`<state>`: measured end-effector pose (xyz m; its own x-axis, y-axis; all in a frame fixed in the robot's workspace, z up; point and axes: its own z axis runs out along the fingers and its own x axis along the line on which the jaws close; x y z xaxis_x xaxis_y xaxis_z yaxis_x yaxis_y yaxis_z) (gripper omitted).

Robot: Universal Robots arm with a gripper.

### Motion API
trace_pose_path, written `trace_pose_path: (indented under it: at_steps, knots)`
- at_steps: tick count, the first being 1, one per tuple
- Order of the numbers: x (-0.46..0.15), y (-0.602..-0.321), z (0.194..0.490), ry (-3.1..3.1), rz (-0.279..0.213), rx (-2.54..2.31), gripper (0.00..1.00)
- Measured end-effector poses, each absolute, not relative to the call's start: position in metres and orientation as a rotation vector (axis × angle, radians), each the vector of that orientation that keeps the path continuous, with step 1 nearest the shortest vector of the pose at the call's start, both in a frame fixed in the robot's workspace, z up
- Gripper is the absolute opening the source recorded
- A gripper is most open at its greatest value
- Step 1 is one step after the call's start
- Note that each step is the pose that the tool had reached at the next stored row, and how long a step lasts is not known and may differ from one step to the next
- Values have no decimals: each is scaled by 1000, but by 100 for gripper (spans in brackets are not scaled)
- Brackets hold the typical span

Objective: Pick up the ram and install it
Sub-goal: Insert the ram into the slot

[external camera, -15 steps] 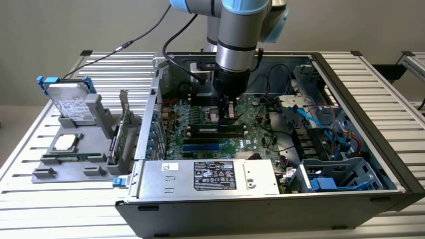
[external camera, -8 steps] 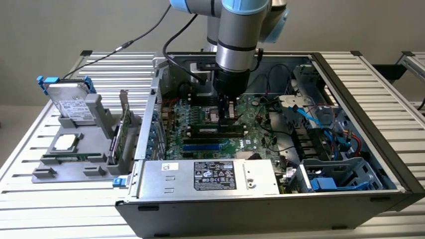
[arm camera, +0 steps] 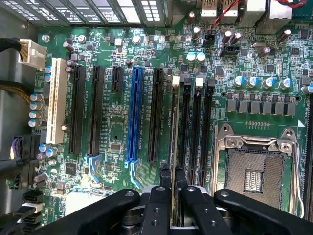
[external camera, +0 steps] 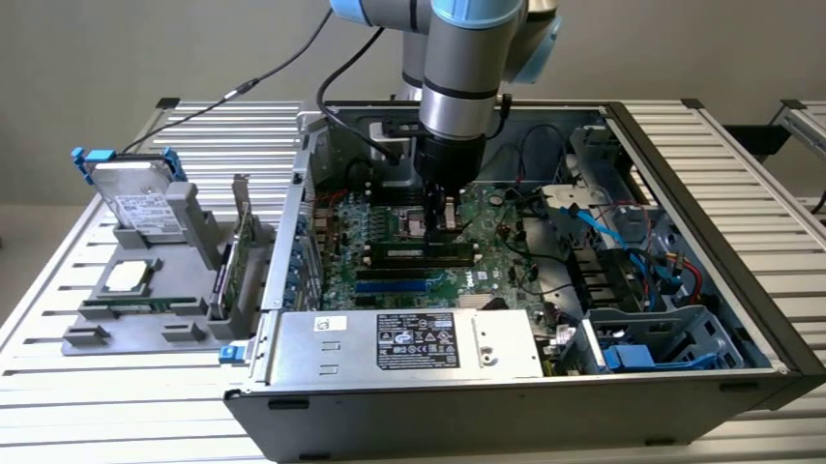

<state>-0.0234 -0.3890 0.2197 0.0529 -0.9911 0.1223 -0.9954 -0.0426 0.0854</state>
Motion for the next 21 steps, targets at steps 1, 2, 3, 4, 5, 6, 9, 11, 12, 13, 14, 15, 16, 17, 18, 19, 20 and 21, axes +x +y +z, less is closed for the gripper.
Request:
trace_pose_path:
  at_steps: [1, 2, 3, 4, 5, 6, 9, 11, 12, 13, 14, 15, 16, 17, 18, 19, 20, 21]
  knots:
    - [-23, -389, 220, -2066, 45, 2168, 14]
    - [-23, -389, 220, -2065, 45, 2168, 14]
    - [-23, -389, 220, -2065, 45, 2168, 14]
    - [-23, -389, 220, -2064, 46, 2169, 14]
    - [-23, -389, 220, -2063, 46, 2170, 14]
    - [-23, -389, 220, -2062, 46, 2170, 14]
    - [-23, -389, 220, -2057, 47, 2175, 14]
    - [-23, -389, 220, -2055, 47, 2177, 14]
    - [-23, -389, 220, -2055, 48, 2177, 14]
    - [-23, -389, 220, -2054, 48, 2177, 14]
    - [-23, -389, 220, -2053, 48, 2178, 14]
    - [-23, -389, 220, -2051, 48, 2180, 14]
    - [-23, -389, 220, -2049, 49, 2181, 14]
    - [-23, -389, 220, -2049, 49, 2181, 14]
    - [-23, -389, 220, -2049, 49, 2181, 14]
    - [-22, -389, 220, -2049, 49, 2181, 14]
    - [-22, -389, 220, -2049, 49, 2181, 14]
    - [-22, -389, 220, -2049, 49, 2181, 14]
